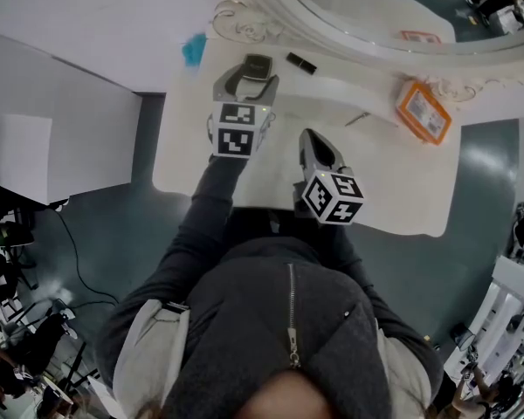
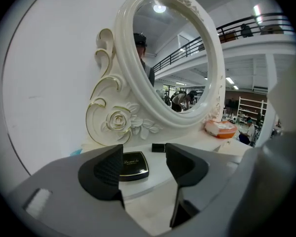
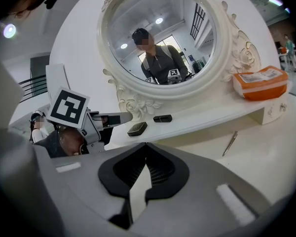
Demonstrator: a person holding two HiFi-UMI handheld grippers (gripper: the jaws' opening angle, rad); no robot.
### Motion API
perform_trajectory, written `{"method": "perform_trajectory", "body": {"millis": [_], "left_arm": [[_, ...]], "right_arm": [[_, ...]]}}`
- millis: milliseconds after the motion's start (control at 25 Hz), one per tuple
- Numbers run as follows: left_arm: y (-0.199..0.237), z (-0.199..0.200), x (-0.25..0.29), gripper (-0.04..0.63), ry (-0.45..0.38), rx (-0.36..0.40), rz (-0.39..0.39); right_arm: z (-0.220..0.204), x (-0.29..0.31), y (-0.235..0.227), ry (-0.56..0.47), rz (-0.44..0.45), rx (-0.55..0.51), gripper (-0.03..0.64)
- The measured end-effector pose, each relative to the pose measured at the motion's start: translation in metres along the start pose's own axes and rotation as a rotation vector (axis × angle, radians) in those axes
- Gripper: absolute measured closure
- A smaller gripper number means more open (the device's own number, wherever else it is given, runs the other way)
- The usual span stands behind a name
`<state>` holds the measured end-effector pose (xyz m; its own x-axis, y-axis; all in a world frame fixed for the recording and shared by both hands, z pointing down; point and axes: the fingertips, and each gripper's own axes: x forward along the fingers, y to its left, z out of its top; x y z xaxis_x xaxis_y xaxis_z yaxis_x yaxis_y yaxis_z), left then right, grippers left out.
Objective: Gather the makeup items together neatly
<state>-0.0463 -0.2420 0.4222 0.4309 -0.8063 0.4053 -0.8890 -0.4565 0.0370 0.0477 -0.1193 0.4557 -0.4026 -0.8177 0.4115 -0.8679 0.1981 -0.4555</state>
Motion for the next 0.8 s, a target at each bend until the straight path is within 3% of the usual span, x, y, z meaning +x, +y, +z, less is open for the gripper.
{"method": "perform_trajectory", "body": {"millis": [280, 480, 800], "left_arm": [[-0.035, 0.017, -0.032, 0.432, -0.114, -0.051, -0.085], [-0.058, 0.029, -0.052, 0.582, -0.227, -0.104, -0.113], [-0.089, 0.015, -0.066, 0.586, -0.258, -0.168, -0.221]], "right_arm": [[0.002, -0.011, 0.000, -0.015, 0.004, -0.004, 0.614], [0.012, -0.017, -0.004, -0.041, 0.003, -0.010, 0.614], [0.015, -0.024, -0.008, -0.052, -0.003, -0.022, 0.614]]}}
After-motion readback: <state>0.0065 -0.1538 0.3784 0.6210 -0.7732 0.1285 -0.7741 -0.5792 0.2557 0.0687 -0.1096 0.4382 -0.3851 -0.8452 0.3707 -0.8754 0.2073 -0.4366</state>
